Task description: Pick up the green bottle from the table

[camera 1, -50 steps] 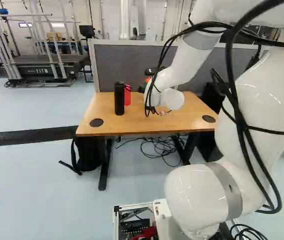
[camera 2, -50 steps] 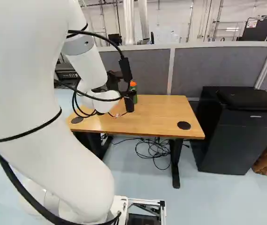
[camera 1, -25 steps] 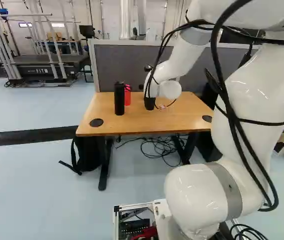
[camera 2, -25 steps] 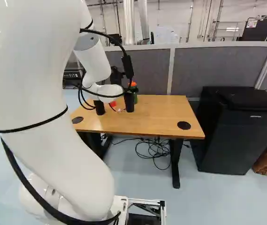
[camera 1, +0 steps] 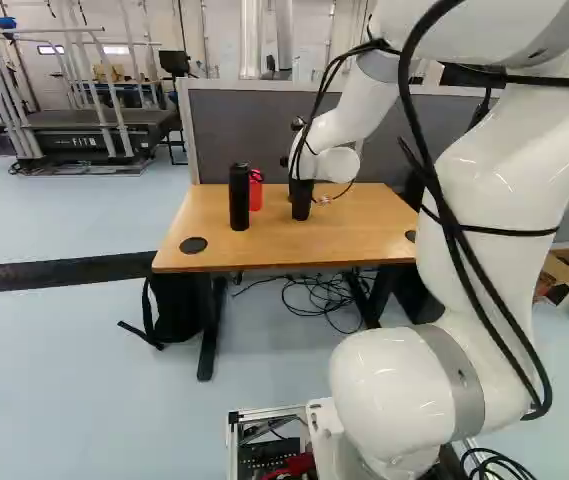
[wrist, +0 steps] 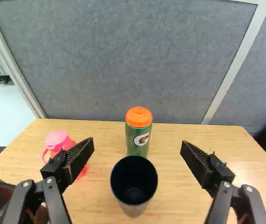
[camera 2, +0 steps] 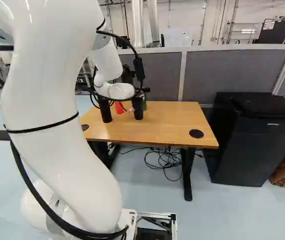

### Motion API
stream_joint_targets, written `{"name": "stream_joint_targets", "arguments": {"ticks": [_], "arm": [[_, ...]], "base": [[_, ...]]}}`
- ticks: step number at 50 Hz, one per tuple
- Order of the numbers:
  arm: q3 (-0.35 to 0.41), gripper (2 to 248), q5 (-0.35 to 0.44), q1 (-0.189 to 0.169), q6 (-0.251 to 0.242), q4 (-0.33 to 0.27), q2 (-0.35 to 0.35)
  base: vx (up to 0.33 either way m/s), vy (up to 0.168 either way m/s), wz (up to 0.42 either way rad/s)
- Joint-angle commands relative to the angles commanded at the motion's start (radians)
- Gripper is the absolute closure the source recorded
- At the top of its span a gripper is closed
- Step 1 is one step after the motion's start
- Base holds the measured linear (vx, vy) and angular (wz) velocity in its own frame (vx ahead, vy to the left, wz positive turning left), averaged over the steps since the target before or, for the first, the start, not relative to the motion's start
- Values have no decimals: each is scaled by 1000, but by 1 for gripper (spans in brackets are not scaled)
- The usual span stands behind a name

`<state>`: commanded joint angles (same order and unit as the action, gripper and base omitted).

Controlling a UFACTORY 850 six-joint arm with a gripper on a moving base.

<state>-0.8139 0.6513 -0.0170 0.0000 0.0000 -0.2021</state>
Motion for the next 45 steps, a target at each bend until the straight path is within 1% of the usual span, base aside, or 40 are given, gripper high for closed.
{"name": "stream_joint_targets", "arguments": {"ticks": [19,29,45], "arm": [[-107,3,-91,-21,0,0,-55],[-165,3,-176,-28,0,0,-88],[-256,3,-315,-33,0,0,-162]], "base": [[0,0,0],[0,0,0],[0,0,0]]}}
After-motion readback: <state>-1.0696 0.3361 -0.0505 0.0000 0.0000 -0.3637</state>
